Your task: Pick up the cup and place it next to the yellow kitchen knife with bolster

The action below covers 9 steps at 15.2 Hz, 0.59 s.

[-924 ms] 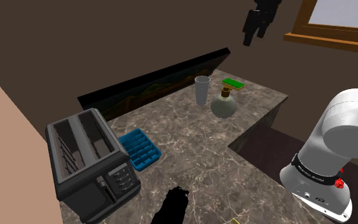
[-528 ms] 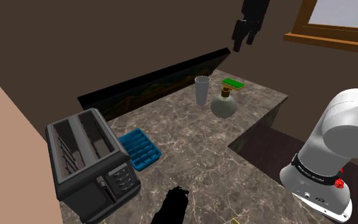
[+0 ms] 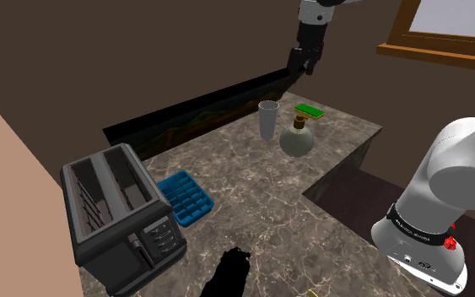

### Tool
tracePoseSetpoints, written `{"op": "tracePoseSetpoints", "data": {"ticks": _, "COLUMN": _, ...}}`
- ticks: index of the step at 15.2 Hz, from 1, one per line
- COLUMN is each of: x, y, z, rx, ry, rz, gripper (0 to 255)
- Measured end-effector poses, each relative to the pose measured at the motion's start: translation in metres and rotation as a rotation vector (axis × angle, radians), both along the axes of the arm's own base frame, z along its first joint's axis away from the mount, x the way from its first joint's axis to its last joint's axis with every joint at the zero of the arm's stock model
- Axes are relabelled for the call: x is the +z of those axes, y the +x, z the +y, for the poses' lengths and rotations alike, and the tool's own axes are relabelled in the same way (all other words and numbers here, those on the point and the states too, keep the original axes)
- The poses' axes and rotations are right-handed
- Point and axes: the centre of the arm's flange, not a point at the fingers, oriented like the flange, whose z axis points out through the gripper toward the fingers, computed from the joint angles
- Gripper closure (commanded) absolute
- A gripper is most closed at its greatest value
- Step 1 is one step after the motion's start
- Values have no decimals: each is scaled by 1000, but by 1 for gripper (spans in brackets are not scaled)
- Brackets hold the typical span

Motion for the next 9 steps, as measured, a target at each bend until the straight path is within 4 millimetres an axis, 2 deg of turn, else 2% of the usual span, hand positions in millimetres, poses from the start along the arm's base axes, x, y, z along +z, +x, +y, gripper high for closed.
{"op": "tracePoseSetpoints", "data": {"ticks": 9, "x": -82, "y": 91, "z": -41, "rx": -1, "ry": 65, "rz": 45, "gripper": 0}}
